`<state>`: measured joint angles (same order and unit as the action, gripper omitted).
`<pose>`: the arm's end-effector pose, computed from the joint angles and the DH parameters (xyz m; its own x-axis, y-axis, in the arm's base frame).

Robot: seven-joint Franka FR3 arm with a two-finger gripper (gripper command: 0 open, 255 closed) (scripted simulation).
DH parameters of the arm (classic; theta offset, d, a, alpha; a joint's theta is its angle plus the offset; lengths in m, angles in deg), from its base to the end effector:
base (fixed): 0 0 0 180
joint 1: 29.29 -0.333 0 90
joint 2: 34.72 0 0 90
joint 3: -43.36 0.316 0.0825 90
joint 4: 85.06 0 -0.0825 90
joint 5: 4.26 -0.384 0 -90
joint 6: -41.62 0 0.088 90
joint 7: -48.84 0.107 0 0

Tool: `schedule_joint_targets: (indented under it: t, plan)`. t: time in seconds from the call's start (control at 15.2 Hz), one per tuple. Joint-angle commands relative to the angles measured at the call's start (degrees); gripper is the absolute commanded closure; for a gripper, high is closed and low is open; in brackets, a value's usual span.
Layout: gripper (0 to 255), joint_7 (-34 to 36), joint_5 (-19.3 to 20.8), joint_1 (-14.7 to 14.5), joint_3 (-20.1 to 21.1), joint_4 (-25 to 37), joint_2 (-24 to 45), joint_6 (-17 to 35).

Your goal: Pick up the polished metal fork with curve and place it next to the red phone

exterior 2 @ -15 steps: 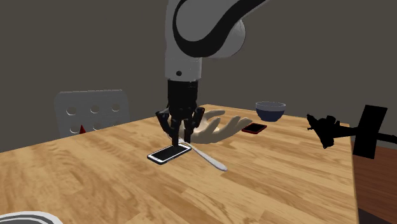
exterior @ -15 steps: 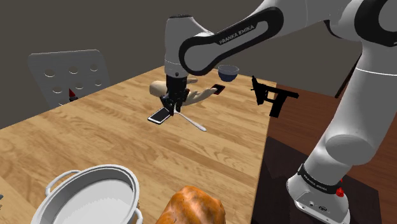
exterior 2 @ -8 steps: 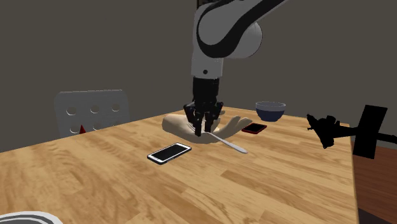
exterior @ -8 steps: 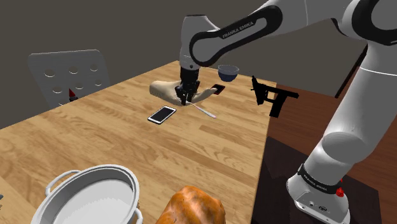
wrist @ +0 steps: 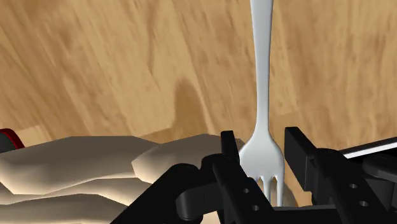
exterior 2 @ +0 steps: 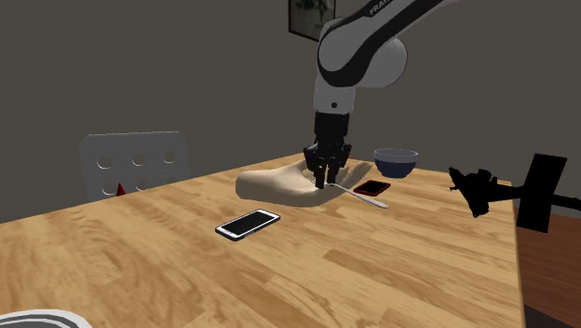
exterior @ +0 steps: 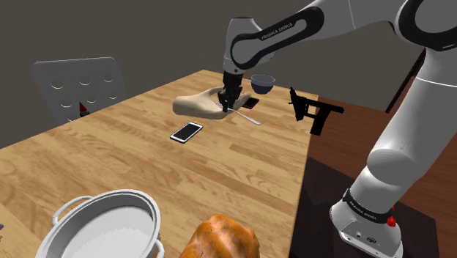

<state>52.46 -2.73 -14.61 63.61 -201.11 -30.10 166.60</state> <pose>0.5731 0.0519 0.4191 0.9958 0.0457 0.0799 0.0467 -0.9989 -0.0099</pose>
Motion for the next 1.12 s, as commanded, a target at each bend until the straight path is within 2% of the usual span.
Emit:
schedule_joint_targets:
  t: [0.0, 0.53, 1.06]
  plan:
    - [255, -2.9, 0.1, 1.7, -1.5, 1.4, 1.3, -0.5]
    - [255, -12.7, 0.0, 7.1, -5.6, 7.2, 5.6, -2.2]
    - [255, -12.2, 0.9, 7.0, -5.8, 4.1, 8.1, 3.3]
